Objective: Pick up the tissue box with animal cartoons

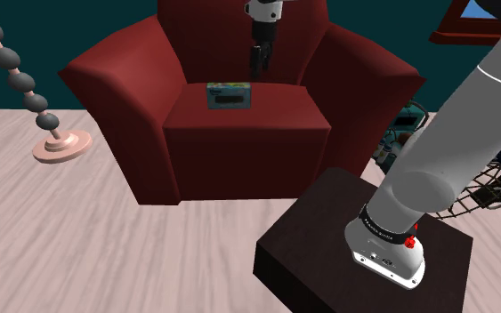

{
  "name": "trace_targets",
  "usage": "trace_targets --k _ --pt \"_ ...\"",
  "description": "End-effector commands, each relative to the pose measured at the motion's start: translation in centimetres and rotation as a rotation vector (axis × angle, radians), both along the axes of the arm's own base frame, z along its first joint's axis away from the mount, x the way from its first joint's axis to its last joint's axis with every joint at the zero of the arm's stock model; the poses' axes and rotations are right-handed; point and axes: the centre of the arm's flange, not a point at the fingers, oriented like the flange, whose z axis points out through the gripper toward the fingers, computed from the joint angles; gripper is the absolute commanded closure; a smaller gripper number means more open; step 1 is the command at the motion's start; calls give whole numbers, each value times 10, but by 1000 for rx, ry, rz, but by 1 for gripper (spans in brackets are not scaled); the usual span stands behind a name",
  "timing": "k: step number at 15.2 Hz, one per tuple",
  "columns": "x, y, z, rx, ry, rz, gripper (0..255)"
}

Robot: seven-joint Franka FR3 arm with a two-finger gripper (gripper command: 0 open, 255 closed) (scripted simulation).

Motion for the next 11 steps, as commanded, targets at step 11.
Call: trace_targets --k 11 --pt "137 28 -54 -9 7 215 0"
